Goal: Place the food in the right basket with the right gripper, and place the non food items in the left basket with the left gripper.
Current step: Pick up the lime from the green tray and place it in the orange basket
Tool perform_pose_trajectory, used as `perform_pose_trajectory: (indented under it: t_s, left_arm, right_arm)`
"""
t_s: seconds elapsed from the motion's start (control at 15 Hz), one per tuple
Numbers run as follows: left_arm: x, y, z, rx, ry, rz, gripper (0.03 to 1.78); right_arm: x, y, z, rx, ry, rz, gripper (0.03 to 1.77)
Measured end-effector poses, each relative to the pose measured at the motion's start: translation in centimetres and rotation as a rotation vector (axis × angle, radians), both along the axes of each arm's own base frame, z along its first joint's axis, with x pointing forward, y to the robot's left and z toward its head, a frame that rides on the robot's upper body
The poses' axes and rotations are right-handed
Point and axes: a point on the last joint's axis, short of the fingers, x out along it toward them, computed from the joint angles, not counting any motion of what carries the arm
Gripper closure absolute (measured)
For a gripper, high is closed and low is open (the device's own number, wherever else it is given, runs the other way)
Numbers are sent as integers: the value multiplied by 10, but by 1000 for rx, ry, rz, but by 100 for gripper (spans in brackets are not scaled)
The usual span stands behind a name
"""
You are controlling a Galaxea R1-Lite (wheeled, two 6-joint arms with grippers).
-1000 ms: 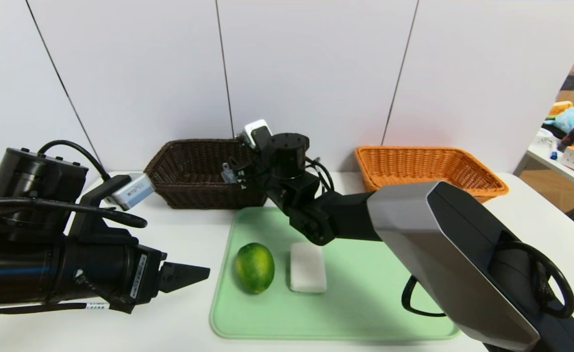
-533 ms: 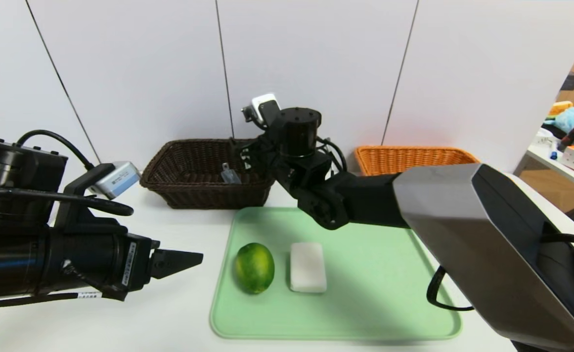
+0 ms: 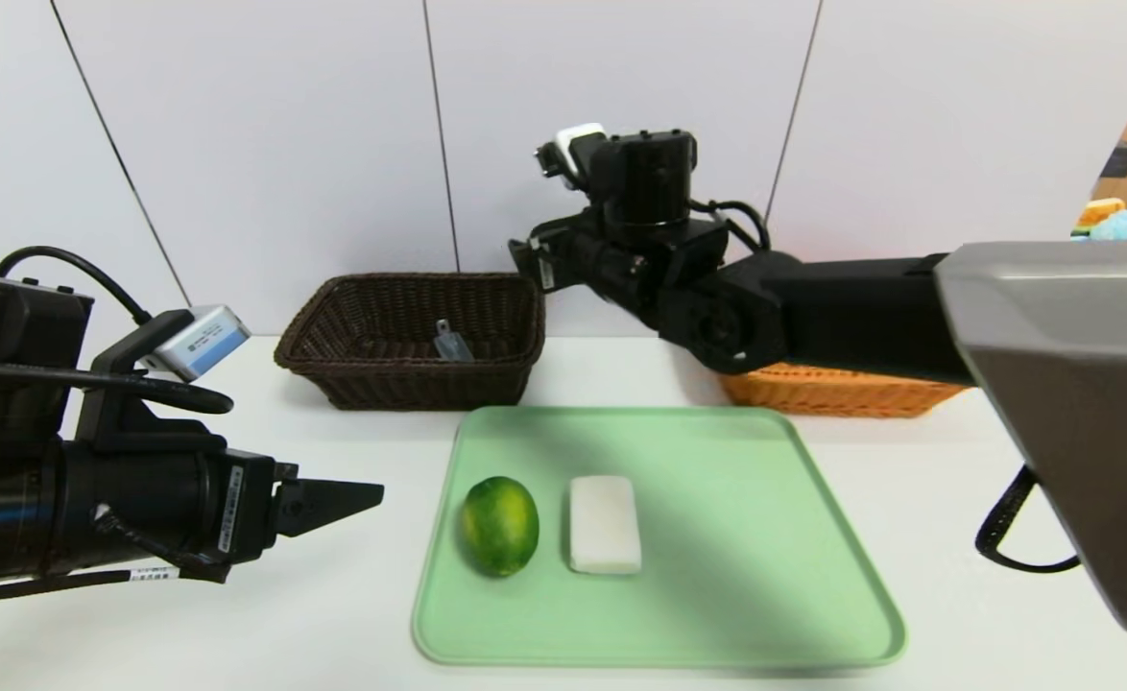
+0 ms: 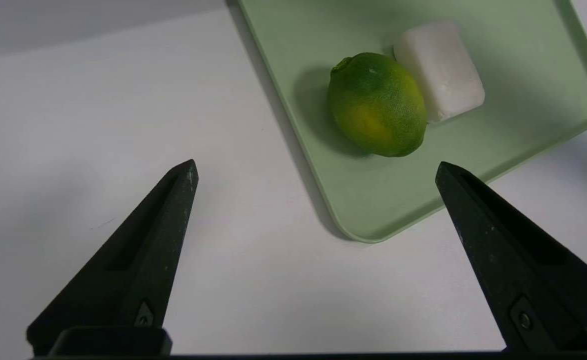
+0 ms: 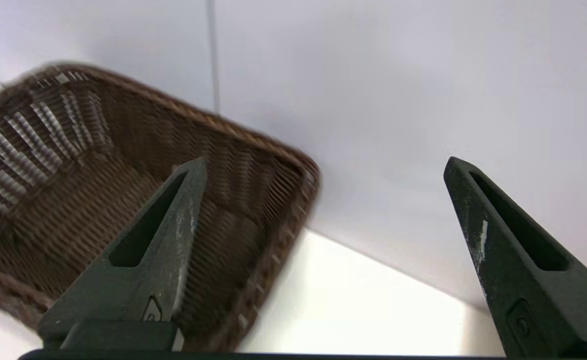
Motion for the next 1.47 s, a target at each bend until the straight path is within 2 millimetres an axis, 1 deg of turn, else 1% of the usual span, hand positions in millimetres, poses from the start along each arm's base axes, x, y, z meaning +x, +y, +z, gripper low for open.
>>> perform_pose_trajectory:
  t_s: [0.2,0.33,0.47,0.67,0.87,1.2,1.47]
  left_arm:
    - [-1,0,1,-10,3,5,12]
    - [-2,0,2,-13,-2,6,12]
    - [-3,1,2,-15,-5,6,12]
    - [-3,1,3,-15,-9,5,12]
    - [-1,0,5,-15,-11,7,12]
    - [2,-1,1,-18,12,14,12]
    - [5,-2,1,-16,16,14,12]
  right_arm:
    - [-14,-23,18,-28,119,-29,14]
    - [-30,-38,27,-28,215,-47,13]
    - [-50,-52,32,-31,321,-66,12]
    - [-83,-73,31,-55,477,-96,11]
    - [-114,-96,25,-67,624,-144,11]
    - [-158,-130,14,-97,732,-188,11]
    - [-182,-155,14,-88,739,-212,11]
